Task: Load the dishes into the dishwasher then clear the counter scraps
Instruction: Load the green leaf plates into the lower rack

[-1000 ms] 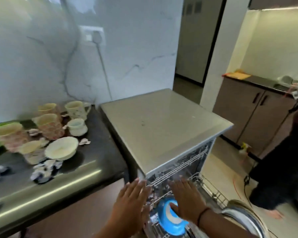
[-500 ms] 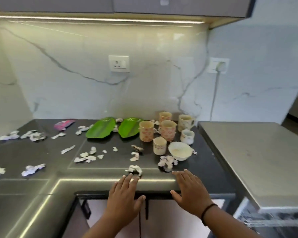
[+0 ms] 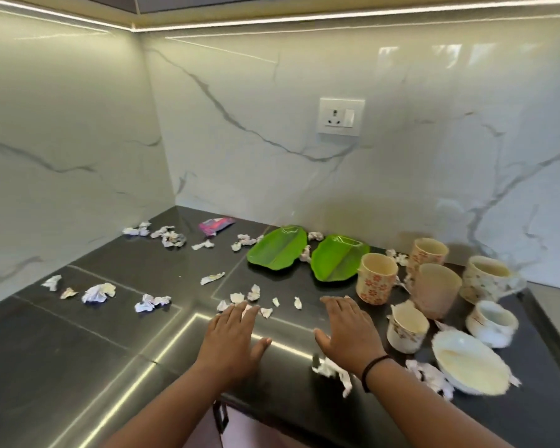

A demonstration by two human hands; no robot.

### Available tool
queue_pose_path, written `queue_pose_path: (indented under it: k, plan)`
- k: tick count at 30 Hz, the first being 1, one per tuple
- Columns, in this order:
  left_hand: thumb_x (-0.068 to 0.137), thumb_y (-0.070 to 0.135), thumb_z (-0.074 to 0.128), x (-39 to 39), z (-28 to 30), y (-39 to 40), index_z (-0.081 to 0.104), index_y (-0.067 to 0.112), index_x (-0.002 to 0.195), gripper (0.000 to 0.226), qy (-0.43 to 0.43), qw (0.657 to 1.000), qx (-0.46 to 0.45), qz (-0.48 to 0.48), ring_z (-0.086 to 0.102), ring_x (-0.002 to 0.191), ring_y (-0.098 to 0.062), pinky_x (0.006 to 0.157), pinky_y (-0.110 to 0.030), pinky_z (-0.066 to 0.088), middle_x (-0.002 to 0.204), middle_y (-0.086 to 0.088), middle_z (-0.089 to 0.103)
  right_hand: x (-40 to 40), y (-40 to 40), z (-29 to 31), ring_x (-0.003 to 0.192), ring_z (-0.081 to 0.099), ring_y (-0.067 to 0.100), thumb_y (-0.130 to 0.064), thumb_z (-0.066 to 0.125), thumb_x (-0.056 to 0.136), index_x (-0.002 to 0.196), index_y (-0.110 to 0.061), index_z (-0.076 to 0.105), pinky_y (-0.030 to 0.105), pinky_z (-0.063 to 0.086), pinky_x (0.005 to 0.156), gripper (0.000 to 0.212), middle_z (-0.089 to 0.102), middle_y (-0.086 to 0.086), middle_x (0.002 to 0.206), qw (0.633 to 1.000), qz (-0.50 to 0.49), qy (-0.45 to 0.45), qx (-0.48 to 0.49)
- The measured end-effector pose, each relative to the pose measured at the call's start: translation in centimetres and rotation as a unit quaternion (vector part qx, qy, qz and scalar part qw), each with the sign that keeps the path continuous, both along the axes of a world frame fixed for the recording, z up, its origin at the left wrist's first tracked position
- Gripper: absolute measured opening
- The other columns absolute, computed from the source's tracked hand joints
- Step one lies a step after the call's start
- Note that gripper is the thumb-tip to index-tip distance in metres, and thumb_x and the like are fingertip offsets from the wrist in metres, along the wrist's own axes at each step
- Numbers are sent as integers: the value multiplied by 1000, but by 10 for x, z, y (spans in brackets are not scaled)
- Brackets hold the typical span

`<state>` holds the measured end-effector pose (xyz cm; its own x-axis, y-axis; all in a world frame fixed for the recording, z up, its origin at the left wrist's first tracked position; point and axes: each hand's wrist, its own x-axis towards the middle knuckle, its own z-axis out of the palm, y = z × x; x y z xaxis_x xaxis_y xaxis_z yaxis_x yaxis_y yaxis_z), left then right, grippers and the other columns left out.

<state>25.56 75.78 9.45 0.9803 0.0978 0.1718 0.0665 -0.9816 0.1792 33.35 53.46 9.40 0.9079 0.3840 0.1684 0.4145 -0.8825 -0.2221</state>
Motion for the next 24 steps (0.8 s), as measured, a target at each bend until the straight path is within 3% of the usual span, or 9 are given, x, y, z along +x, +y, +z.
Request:
queue_pose_path:
  k: [3,6,8,11,14,16,21,24]
  plan:
    - [87,65,32,33,-1,5,23,28,149,73,45,999,-13,23,19,145,-18,116,-34,14,156,1,24,44,17,5,139,29,21,-51,48,88,146,-23,28,34,29,112,67,37,0,147,1000,27,-7,4]
    - [82,68,37,67,1,9,36,28,140,71,61,992,-88,64,35,135,-16,109,-31,28,144,5,40,87,34,11,134,36,20,-51,50,88,144,-21,30,32,31,110,67,39,2,144,999,46,10,27]
    - [87,59,49,91,0,14,40,25,138,62,73,979,-163,101,42,130,-18,105,-33,34,140,2,44,113,46,15,132,38,21,-49,52,88,144,-20,30,32,32,109,66,39,3,143,997,57,31,41]
    - [85,53,58,126,-1,23,46,19,134,61,99,932,-295,184,51,121,-23,101,-35,41,136,-6,51,146,66,19,129,42,24,-46,55,88,143,-18,31,35,38,105,66,40,6,142,994,54,65,67]
    - [86,46,63,159,6,31,50,12,128,56,92,876,-413,233,59,102,-23,78,-28,48,122,-10,58,173,84,20,124,46,29,-40,61,87,142,-14,31,37,41,99,68,40,12,140,983,18,130,130]
    - [87,41,63,180,13,38,50,10,128,52,77,862,-437,245,57,90,-18,69,-24,45,118,-9,59,190,95,17,118,50,31,-36,63,85,141,-12,32,37,43,94,68,41,15,138,966,-27,177,186]
    - [90,33,63,235,14,61,45,6,135,56,89,863,-434,242,53,116,-25,98,-33,44,134,-13,52,221,120,-9,106,57,36,-29,67,78,134,-7,31,41,49,89,70,56,17,122,889,-153,293,316]
    - [88,34,64,265,0,68,40,6,140,63,104,876,-401,249,53,120,-30,102,-37,43,136,-15,50,233,134,-33,92,63,38,-32,63,65,114,-17,30,53,55,79,61,62,14,103,838,-198,324,391]
